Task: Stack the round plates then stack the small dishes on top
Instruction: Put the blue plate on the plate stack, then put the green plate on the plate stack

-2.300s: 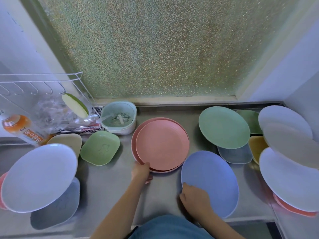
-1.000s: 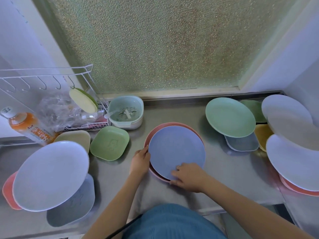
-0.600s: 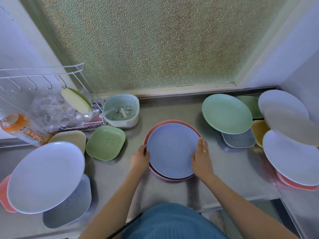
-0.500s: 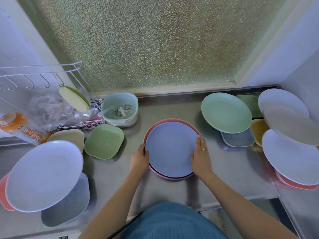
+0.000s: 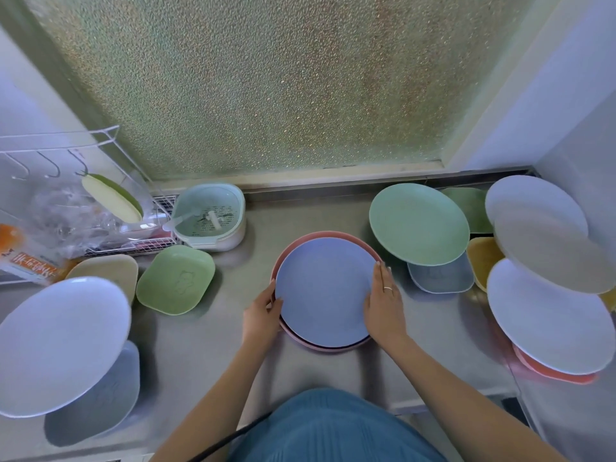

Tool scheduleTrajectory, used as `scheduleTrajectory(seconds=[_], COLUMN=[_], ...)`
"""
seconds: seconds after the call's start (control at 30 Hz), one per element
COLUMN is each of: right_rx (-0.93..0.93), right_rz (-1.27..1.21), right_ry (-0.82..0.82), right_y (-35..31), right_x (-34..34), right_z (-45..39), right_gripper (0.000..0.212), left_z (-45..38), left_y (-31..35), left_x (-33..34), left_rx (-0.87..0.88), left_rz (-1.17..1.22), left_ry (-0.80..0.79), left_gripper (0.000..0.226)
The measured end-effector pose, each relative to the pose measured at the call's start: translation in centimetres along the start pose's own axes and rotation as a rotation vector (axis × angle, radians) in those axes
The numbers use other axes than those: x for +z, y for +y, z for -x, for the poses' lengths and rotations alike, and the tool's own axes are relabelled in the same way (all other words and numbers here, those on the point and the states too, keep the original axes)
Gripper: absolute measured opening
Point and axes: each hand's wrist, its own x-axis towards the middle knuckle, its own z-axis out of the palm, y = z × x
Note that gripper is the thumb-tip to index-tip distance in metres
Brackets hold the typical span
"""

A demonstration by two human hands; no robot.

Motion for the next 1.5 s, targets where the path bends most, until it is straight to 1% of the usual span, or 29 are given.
scheduleTrajectory(seconds=[0.1, 0.2, 0.3, 0.4, 0.5, 0.57, 0.63, 0.67, 0.73, 0.77, 0.87, 0.93, 0.97, 1.07, 1.13, 1.2, 1.27, 1.33, 1.43, 1.5], right_rx=[-0.065, -0.058, -0.035, -0.107, -0.135, -0.140, -0.154, -0.174, -0.255, -0.319, -0.601, -0.750, -0.782, -0.781, -0.820, -0.852, -0.864, -0.863, -0.836, -0.806], right_rz=[0.010, 0.095, 0.187, 0.293, 0.308, 0.292, 0.269, 0.257, 0.234, 0.232, 0.259, 0.277, 0.280, 0.312, 0.369, 0.408, 0.426, 0.459, 0.462, 0.433], right_ry=[0.039, 0.108, 0.004, -0.085, -0.089, -0.055, -0.028, -0.026, -0.015, -0.007, 0.002, -0.010, -0.028, -0.109, -0.177, -0.228, -0.278, -0.345, -0.444, -0.439], right_y=[1.6, 3.7, 6.3, 8.1, 8.3, 8.3, 8.1, 7.6, 6.1, 5.0, 1.6, -0.4, -1.1, -1.7, -1.0, -0.1, 0.8, 1.3, 1.7, 1.7], right_x=[-1.8, -3.8, -5.3, -5.6, -5.5, -5.5, -5.7, -5.8, -5.8, -5.8, -5.2, -4.4, -3.9, -3.0, -3.0, -3.3, -3.5, -3.6, -3.3, -3.2], right_z=[-0.9, -2.9, -5.4, -7.0, -7.4, -7.3, -7.0, -6.8, -6.2, -5.7, -3.5, -1.8, -1.1, 0.4, 1.2, 1.9, 2.5, 3.0, 3.3, 3.5], right_gripper=[0.061, 0.056, 0.056, 0.050, 0.044, 0.043, 0.043, 0.043, 0.045, 0.048, 0.063, 0.066, 0.066, 0.065, 0.068, 0.062, 0.064, 0.060, 0.049, 0.044], left_z=[0.1, 0.2, 0.1, 0.3, 0.8, 1.2, 1.3, 1.3, 1.0, 0.7, 0.4, 0.7, 0.9, 1.4, 1.5, 1.2, 0.8, 0.6, 0.5, 0.0], left_y=[0.6, 1.2, 1.4, 1.6, 2.0, 2.2, 2.1, 2.1, 2.2, 2.3, 3.6, 5.0, 5.4, 5.5, 5.1, 4.2, 3.1, 2.2, 1.8, 1.5], left_x=[1.2, 2.1, 2.6, 2.9, 3.4, 3.8, 4.4, 4.6, 5.0, 5.1, 5.2, 4.9, 4.6, 3.3, 2.5, 2.2, 2.1, 2.2, 2.0, 1.8], left_rx=[0.001, -0.011, -0.023, -0.040, -0.035, 0.016, 0.107, 0.145, 0.162, 0.165, 0.202, 0.199, 0.192, 0.167, 0.136, 0.095, 0.122, 0.166, 0.172, 0.211], left_rz=[-0.002, 0.004, 0.008, -0.011, -0.045, -0.130, -0.225, -0.270, -0.306, -0.303, -0.216, -0.123, -0.088, -0.040, -0.026, -0.045, -0.187, -0.315, -0.360, -0.458], left_ry=[0.039, 0.112, 0.187, 0.245, 0.300, 0.332, 0.355, 0.359, 0.370, 0.374, 0.354, 0.377, 0.398, 0.418, 0.394, 0.324, 0.227, 0.171, 0.124, 0.077], left_gripper=[0.039, 0.031, 0.014, 0.022, 0.023, 0.017, 0.011, 0.018, 0.032, 0.035, 0.032, 0.029, 0.028, 0.030, 0.029, 0.022, 0.032, 0.037, 0.048, 0.057])
